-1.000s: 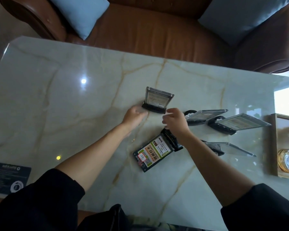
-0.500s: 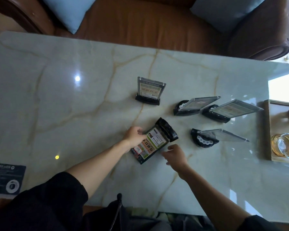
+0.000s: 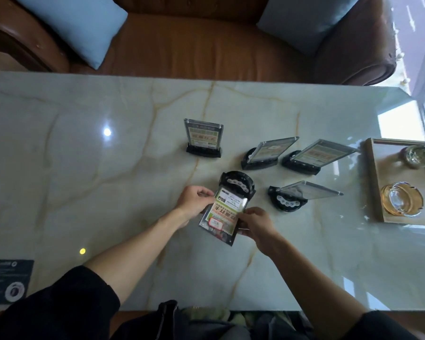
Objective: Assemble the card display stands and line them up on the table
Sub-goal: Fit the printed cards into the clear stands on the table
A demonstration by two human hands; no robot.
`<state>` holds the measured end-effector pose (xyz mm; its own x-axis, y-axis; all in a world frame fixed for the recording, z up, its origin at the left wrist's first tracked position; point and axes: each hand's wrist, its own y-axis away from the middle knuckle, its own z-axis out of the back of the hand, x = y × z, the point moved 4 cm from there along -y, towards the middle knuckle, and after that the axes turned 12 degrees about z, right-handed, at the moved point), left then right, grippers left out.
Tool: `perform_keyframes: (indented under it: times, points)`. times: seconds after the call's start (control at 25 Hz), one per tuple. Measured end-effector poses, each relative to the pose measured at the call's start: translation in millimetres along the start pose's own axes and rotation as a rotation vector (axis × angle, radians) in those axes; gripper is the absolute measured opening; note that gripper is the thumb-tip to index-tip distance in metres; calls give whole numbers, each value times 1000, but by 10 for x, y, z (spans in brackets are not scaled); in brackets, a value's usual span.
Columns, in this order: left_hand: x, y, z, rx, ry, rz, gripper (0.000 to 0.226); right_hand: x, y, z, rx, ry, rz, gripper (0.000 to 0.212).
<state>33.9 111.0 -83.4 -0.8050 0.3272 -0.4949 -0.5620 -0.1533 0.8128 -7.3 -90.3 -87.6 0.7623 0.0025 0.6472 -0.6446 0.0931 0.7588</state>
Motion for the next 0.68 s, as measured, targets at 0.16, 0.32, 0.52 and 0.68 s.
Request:
perform_keyframes:
  times: [0.16,0.32,0.52,0.68]
  points:
    - [-269,77,12,11,92,-42,8,356,-27,71,-21,-69,53,8]
    - [-463,126,-33,56,212,-36,11,613,-39,146,-40,-148,96,12]
    - [-555,113,-71,93,312,-8,30,675,3,166,-10,-199,90,33]
    - [-587,184,-40,11,284,-53,32,664,123,174,8,-155,112,34]
